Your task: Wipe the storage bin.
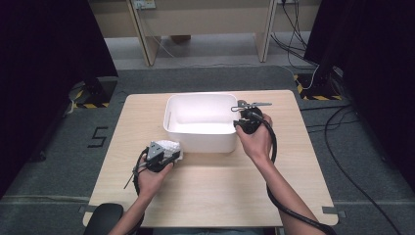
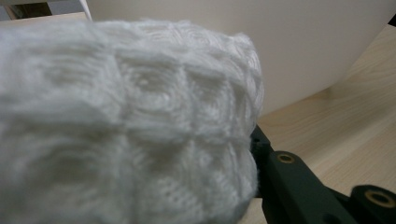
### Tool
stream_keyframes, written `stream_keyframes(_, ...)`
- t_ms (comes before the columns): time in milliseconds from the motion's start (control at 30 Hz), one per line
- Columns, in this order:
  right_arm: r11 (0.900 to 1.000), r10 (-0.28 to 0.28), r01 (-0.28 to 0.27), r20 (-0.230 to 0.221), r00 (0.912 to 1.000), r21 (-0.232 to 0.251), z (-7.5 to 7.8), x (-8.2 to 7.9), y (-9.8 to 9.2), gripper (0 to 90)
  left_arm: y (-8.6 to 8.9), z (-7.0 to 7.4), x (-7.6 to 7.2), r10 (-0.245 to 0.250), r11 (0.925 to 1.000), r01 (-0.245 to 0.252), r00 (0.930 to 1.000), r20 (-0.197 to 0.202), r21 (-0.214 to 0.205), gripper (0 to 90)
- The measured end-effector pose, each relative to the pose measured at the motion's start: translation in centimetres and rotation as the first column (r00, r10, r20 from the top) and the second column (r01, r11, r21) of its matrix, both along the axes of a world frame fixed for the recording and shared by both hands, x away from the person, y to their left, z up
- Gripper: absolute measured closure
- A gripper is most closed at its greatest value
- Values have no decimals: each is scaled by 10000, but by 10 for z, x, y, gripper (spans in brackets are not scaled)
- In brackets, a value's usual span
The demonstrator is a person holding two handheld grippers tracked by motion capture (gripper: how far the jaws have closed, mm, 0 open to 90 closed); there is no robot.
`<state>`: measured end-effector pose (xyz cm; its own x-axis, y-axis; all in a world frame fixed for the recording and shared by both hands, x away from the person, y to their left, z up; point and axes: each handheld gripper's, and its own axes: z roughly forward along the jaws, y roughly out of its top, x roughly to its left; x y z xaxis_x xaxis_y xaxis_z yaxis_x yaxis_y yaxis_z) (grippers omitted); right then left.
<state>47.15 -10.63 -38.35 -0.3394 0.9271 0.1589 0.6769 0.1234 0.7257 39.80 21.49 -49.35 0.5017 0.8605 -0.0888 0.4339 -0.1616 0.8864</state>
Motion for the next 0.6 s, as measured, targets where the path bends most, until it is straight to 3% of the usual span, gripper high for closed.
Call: stream_keyframes(600,10000,-21,21,-24,10000,46,0,0,0,770,-8,5,0,-304,9995,305,9995,121,-68,748)
